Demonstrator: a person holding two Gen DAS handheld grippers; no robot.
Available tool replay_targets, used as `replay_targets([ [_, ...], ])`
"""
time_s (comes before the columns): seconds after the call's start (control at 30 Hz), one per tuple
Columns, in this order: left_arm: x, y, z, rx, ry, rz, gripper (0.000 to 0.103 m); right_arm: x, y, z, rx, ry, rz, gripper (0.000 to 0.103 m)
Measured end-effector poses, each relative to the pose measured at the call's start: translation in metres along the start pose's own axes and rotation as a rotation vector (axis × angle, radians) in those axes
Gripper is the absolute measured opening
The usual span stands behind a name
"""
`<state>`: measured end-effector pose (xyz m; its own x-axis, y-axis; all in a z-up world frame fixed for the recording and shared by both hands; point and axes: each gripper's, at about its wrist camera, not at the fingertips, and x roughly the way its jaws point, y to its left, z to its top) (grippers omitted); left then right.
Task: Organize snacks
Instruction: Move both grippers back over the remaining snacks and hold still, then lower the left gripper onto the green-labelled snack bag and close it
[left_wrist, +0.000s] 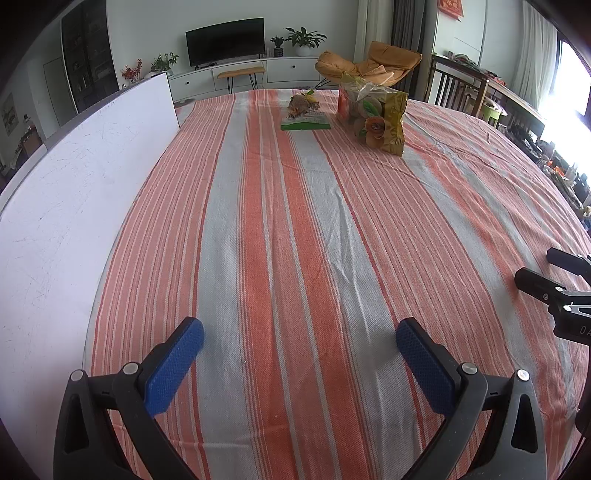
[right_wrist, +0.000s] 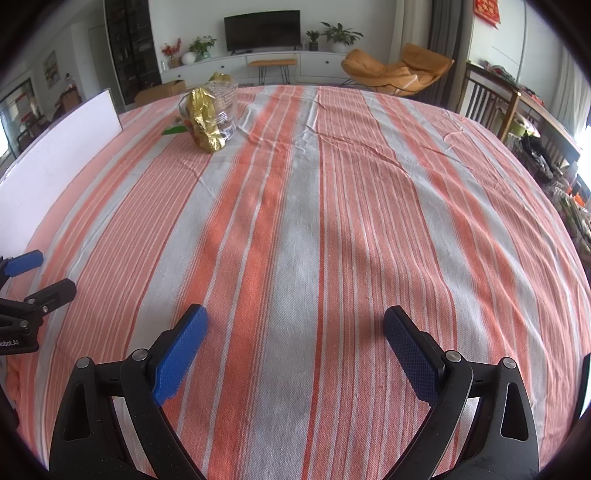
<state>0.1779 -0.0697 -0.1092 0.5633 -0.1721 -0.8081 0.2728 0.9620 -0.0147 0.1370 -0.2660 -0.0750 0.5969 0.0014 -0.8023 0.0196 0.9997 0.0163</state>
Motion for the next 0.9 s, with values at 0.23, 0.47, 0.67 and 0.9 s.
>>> replay_targets([
  [0.23,0.0,0.0,0.0,0.0,0.001,0.001,0.103,0.0,0.001,0.0,0.0,0.0,0.0,0.098],
  [0.47,0.013,0.018,0.064,-0.036,0.042,-0.05,0.103,0.0,0.0,0.0,0.0,0.0,0.0,0.098],
  [0.67,0.079,0.054,0.178,-0.197,0.103,-0.041,0.101,0.0,0.0,0.0,0.0,0.0,0.0,0.098],
  [0.9,0.144,0.028,0.255,-0.135,0.069,-0.002,0.095,0.0,0.001,0.0,0.0,0.0,0.0,0.098],
])
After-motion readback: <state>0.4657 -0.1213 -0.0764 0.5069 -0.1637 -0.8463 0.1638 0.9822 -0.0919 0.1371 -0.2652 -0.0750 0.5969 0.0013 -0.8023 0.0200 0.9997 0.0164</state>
